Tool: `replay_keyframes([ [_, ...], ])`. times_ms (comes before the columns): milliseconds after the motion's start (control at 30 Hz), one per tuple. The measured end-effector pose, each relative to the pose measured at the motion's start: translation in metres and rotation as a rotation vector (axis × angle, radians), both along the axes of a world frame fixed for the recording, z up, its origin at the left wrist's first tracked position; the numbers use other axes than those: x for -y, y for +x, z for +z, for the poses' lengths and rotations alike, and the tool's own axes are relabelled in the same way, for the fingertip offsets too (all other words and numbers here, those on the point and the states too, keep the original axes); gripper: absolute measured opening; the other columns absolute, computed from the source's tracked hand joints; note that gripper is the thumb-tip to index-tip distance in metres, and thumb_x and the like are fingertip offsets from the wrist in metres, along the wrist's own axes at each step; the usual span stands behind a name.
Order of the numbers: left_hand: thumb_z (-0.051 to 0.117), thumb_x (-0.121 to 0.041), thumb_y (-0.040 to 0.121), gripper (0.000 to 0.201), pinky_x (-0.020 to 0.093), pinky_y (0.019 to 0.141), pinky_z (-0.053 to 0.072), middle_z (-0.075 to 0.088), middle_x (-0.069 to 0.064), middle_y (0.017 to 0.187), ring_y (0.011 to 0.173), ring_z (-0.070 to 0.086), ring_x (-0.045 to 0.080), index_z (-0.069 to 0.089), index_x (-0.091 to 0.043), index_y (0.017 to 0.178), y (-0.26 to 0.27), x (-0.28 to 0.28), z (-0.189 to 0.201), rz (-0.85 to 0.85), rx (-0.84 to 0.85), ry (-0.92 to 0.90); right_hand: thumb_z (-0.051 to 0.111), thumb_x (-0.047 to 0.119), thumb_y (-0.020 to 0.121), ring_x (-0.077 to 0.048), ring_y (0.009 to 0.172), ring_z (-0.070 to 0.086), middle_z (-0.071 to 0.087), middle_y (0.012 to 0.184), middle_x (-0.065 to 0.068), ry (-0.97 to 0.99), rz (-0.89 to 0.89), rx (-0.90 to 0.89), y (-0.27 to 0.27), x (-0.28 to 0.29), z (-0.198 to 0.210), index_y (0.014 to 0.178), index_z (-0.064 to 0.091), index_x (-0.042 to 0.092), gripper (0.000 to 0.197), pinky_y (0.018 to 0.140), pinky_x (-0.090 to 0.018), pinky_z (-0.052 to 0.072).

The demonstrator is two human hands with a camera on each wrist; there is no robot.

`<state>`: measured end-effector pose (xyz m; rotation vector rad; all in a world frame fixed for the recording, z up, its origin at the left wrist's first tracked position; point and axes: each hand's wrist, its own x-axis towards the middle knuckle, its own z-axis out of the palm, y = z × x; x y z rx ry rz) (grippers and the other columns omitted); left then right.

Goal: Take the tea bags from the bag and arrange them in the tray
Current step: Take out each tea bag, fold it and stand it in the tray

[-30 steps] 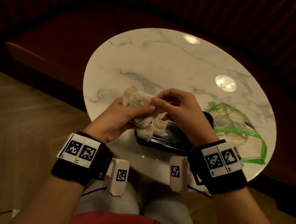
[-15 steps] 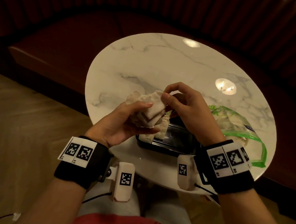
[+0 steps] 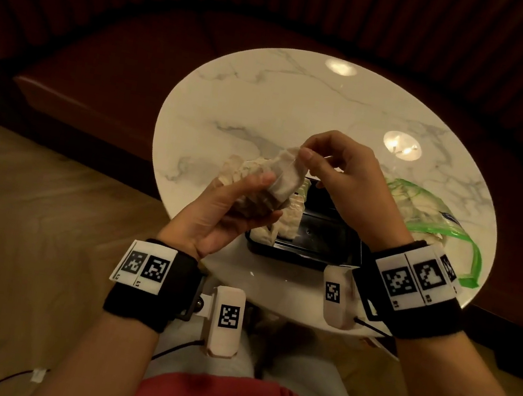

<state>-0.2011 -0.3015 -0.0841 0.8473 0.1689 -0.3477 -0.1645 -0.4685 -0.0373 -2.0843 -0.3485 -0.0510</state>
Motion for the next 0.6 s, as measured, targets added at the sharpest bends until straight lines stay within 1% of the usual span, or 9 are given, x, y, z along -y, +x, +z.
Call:
replay_keyframes([
  [100,0.067,-0.014,0.073,0.025,0.026,0.065,0.059,0.073,0.004,0.081,0.076,0.071,0.016,0.067,-0.010,0.097,0.000,0.000,0.001,0.031,0.014,0.010,0.058,0.015,0.097,-0.003,0.071,0.061,0.068,0.090,0.002,0.048,-0.003,-0.037,-0.001,0.000,-0.001,0.102,0.067,0.010,0.012,0.067,-0.018,0.051],
  [200,0.066,-0.011,0.072,0.008,0.025,0.063,0.059,0.070,0.002,0.067,0.064,0.068,0.010,0.070,-0.011,0.079,-0.001,0.002,0.002,0.049,0.034,0.029,0.053,0.018,0.100,-0.010,0.075,0.062,0.065,0.089,0.002,0.179,-0.002,-0.140,-0.004,0.000,-0.001,0.107,0.067,0.008,0.019,0.068,-0.021,0.054],
  [233,0.066,-0.010,0.071,0.006,0.025,0.063,0.059,0.069,0.002,0.065,0.063,0.068,0.010,0.071,-0.012,0.074,-0.002,0.002,0.002,0.055,0.035,0.028,0.052,0.018,0.100,-0.010,0.076,0.061,0.064,0.088,0.002,0.224,-0.002,-0.169,-0.005,0.000,-0.001,0.108,0.066,0.008,0.019,0.069,-0.021,0.054],
  [300,0.066,-0.010,0.071,0.010,0.024,0.064,0.058,0.071,0.001,0.068,0.065,0.069,0.009,0.074,-0.015,0.069,-0.001,0.002,0.001,0.061,0.046,0.026,0.057,0.015,0.097,-0.011,0.078,0.064,0.067,0.090,-0.003,0.277,0.004,-0.192,-0.006,0.002,-0.002,0.111,0.065,0.006,0.018,0.071,-0.022,0.054],
  [367,0.065,-0.012,0.072,0.013,0.024,0.064,0.059,0.073,0.001,0.076,0.070,0.070,0.010,0.078,-0.017,0.073,-0.001,0.002,0.000,0.050,0.051,0.025,0.067,0.009,0.089,-0.019,0.084,0.068,0.071,0.096,-0.011,0.281,0.012,-0.185,-0.009,0.004,-0.001,0.114,0.063,0.005,0.025,0.074,-0.024,0.056],
  [433,0.065,-0.015,0.073,0.020,0.026,0.064,0.059,0.074,0.003,0.082,0.075,0.071,0.012,0.073,-0.014,0.090,-0.001,0.003,0.000,0.049,0.042,0.013,0.073,0.007,0.084,-0.026,0.091,0.068,0.070,0.102,-0.015,0.270,0.013,-0.176,-0.011,0.004,0.000,0.115,0.063,0.004,0.033,0.078,-0.027,0.058],
  [467,0.065,-0.016,0.073,0.025,0.026,0.064,0.059,0.074,0.004,0.083,0.076,0.072,0.013,0.069,-0.012,0.097,-0.002,0.003,0.001,0.045,0.039,0.012,0.074,0.007,0.082,-0.026,0.092,0.068,0.070,0.103,-0.015,0.271,0.009,-0.171,-0.012,0.004,0.000,0.115,0.063,0.004,0.035,0.079,-0.026,0.058],
  [500,0.065,-0.016,0.072,0.027,0.027,0.065,0.060,0.074,0.004,0.082,0.075,0.072,0.013,0.066,-0.011,0.100,-0.002,0.004,0.002,0.041,0.041,0.017,0.075,0.008,0.081,-0.025,0.090,0.068,0.069,0.104,-0.014,0.274,0.006,-0.166,-0.012,0.004,0.001,0.116,0.063,0.005,0.037,0.079,-0.026,0.057],
  [600,0.064,-0.011,0.072,0.022,0.024,0.063,0.059,0.072,0.001,0.071,0.066,0.069,0.009,0.065,-0.011,0.094,-0.004,0.005,0.004,0.036,0.076,0.049,0.078,0.011,0.078,-0.016,0.080,0.066,0.068,0.108,-0.008,0.266,0.003,-0.160,-0.014,0.006,0.002,0.117,0.063,0.010,0.041,0.082,-0.027,0.057],
])
